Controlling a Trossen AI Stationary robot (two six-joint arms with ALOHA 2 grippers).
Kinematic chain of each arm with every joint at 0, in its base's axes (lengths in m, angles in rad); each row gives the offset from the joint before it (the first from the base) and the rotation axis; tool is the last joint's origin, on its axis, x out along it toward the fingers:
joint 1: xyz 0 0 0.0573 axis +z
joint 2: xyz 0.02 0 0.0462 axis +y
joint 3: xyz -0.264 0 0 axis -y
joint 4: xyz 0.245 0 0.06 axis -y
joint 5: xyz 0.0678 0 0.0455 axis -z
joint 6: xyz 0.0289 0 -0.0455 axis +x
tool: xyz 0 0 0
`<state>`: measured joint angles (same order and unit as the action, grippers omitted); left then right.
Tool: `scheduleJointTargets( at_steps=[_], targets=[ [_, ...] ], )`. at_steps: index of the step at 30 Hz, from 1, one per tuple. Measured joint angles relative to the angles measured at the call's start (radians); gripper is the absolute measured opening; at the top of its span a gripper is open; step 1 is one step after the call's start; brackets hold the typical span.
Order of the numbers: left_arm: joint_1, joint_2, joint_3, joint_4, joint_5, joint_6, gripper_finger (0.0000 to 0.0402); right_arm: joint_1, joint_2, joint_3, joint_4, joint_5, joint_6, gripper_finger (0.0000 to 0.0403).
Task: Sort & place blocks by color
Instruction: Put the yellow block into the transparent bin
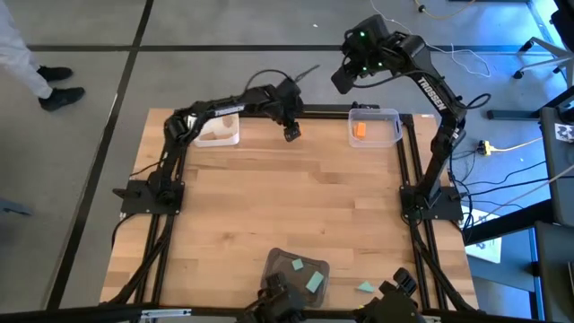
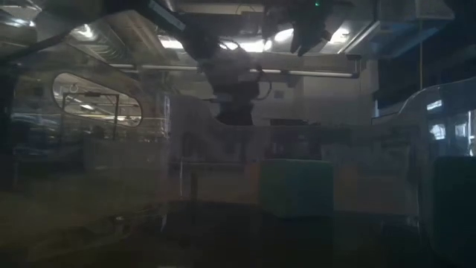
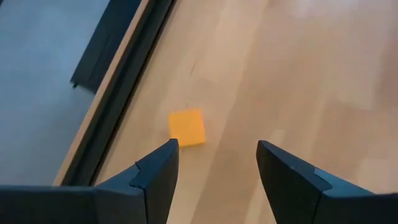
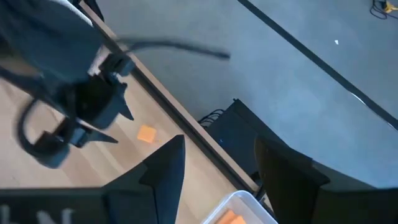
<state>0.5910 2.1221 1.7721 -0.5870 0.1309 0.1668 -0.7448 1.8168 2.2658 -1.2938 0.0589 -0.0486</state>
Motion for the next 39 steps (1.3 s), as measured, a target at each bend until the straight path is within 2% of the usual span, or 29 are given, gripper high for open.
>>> scheduleJointTargets(
  at_steps=[5, 8, 19, 24, 28, 32, 36, 39],
  targets=[
    [-0.023, 0.045, 0.008, -0.009, -0.112, -0.003, 0.0208, 0.0, 0.0, 0.0, 0.0, 0.0, -0.009, 0.0194],
    [-0.025, 0.045, 0.01, -0.003, -0.138, -0.006, 0.0208, 0.001, 0.0, 0.0, 0.0, 0.0, -0.01, 0.0194],
    [-0.025, 0.044, 0.01, -0.005, -0.14, -0.13, 0.0208, 0.0, 0.001, 0.0, 0.0, 0.001, -0.013, 0.0194],
    [-0.024, 0.044, 0.033, -0.05, -0.085, -0.209, 0.0201, 0.0, 0.001, 0.0, -0.002, 0.001, -0.016, 0.0194],
    [-0.026, 0.042, 0.12, -0.144, -0.097, -0.211, 0.0167, 0.0, 0.001, 0.0, -0.003, 0.001, -0.027, 0.0194],
    [-0.029, 0.042, 0.181, -0.148, -0.094, -0.213, 0.0108, 0.0, 0.001, 0.0, -0.003, 0.001, -0.038, 0.0194],
    [-0.029, 0.043, 0.19, -0.164, -0.05, -0.236, 0.003, 0.0, 0.001, 0.0, -0.003, 0.001, -0.038, 0.0194],
    [-0.026, 0.044, 0.19, -0.171, -0.038, -0.246, 0.0007, 0.0, 0.001, 0.0, -0.002, 0.001, -0.039, 0.0194]
  ],
)
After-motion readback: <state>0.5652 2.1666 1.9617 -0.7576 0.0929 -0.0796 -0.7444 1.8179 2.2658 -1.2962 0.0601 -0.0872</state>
